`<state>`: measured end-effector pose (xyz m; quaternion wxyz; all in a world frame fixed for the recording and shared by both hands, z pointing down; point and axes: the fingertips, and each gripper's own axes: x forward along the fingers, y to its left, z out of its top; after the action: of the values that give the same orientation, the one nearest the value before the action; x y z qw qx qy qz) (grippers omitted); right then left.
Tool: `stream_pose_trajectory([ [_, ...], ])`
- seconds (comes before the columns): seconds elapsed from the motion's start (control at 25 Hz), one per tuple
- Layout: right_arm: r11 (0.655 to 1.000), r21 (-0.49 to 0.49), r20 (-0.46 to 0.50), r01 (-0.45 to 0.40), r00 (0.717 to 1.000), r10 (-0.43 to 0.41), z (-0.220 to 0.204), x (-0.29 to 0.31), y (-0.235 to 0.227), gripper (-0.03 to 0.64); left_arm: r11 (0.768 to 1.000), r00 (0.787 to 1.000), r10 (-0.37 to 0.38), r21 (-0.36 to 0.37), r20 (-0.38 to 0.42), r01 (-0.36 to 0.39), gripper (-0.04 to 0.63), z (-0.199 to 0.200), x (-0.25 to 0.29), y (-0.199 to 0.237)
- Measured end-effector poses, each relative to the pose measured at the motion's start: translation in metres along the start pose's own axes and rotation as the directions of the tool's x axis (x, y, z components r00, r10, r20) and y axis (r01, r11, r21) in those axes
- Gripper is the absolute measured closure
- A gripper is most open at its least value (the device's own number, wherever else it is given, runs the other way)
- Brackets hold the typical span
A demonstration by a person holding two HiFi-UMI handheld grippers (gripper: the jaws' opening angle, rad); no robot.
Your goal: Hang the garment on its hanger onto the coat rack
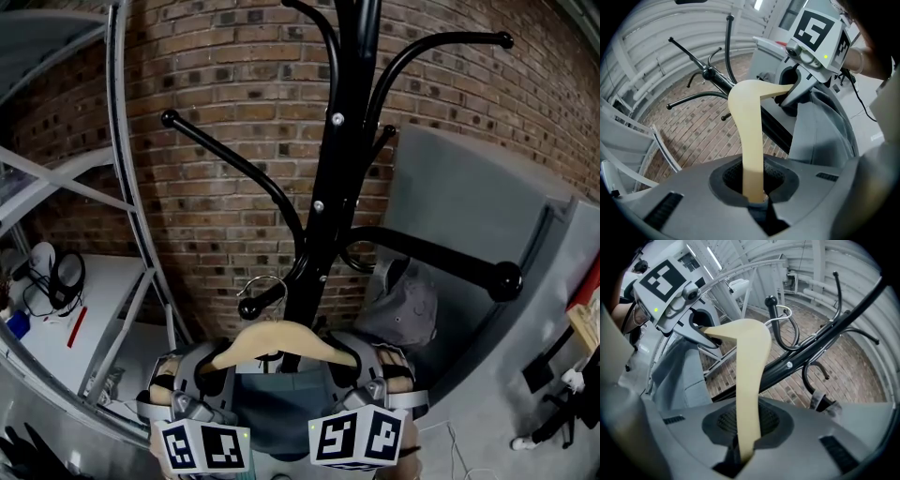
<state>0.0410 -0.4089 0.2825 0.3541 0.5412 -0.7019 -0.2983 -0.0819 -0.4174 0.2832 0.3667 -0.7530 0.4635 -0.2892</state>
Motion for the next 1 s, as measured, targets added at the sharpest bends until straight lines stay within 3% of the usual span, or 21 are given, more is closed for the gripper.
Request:
stream_pose_trajectory([
  [1.0,1.0,0.025,-0.084,-0.014,0.996,0.016,-0.033,0.023,0.015,0.568,0.997,0.997,-0.08,-0.018,0.013,0.08,0.558,-0.016,0.035,-0.029],
])
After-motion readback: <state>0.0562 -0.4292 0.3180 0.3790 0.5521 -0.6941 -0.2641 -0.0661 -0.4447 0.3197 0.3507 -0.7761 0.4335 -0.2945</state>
